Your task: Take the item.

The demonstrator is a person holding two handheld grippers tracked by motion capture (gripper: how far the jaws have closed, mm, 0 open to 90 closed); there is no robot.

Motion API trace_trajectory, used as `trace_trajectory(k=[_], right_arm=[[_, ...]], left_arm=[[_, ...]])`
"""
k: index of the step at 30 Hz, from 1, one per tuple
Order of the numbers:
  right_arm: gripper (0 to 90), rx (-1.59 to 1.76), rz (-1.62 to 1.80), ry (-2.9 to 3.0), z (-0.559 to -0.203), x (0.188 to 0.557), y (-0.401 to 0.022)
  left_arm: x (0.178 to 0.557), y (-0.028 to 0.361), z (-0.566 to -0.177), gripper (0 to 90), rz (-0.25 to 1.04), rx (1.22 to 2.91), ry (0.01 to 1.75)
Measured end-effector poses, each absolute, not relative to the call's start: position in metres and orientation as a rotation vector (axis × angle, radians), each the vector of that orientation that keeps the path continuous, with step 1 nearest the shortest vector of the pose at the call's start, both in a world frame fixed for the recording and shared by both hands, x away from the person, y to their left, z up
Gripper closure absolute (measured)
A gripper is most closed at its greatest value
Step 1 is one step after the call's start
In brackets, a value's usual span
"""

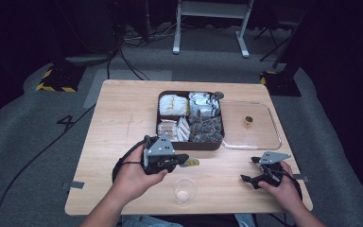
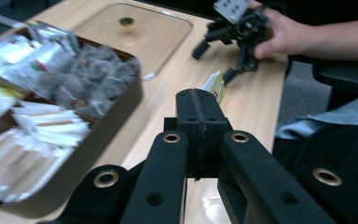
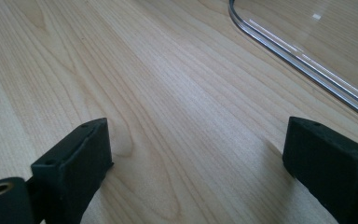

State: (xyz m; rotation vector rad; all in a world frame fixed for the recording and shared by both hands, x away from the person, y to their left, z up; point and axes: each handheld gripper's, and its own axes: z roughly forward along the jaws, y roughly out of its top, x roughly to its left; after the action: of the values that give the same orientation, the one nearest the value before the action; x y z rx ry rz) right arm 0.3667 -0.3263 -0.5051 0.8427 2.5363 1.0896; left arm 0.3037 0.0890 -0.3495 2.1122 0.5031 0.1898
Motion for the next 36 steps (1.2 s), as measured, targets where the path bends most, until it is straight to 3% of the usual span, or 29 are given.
trace_trajectory(k=[36], right_arm=[[7.9, 0.847, 1.088, 2.533, -0.505, 0.366, -0.326]], left_arm=[[0.285, 0.081, -0.408, 90.0, 0.050, 2.109, 0.460]])
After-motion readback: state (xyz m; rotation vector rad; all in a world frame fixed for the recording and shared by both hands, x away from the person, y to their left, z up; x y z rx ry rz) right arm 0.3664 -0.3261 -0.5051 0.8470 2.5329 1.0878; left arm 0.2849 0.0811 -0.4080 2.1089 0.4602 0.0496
